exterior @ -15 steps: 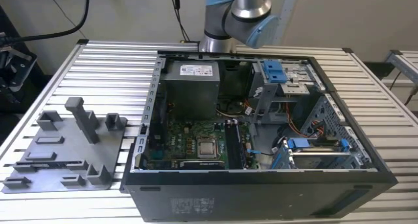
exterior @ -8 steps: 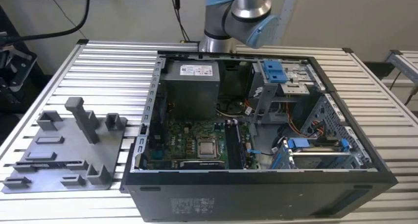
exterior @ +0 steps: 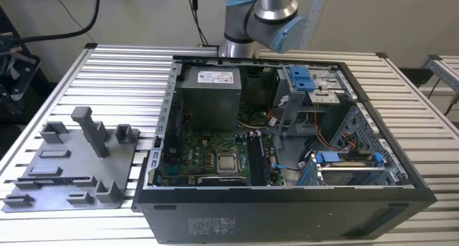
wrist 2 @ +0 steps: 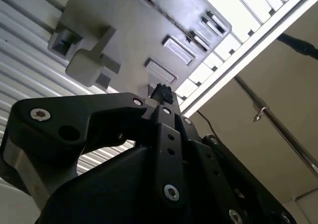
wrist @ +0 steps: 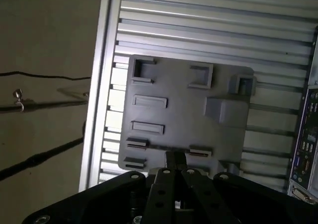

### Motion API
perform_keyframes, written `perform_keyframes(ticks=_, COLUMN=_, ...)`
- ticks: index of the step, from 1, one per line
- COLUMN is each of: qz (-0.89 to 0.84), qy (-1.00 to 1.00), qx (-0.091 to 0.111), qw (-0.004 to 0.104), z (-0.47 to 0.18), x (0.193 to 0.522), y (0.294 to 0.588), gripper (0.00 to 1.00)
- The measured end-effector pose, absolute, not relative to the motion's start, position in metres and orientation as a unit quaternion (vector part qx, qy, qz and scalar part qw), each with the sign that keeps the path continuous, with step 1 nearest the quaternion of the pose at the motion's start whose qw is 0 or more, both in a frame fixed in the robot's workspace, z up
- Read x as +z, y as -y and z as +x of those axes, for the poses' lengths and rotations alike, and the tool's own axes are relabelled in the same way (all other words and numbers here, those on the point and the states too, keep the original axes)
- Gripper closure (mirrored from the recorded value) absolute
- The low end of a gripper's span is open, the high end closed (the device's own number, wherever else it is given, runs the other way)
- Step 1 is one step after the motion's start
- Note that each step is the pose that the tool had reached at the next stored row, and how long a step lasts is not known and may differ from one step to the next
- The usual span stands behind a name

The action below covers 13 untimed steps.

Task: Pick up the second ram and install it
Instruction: 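Pick up the second ram and move it above second insertion slot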

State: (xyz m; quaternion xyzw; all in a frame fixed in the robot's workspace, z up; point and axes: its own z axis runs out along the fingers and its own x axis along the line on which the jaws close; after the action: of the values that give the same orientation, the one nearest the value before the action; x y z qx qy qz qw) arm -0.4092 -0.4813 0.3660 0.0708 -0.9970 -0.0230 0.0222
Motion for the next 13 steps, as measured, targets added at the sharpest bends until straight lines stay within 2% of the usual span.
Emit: perform_keyframes(ticks=13, qz=0.181, qy=0.983, qx=-0.020, qw=0.025, z=-0.4092, x=0.3660, y=0.4811, gripper=0.89)
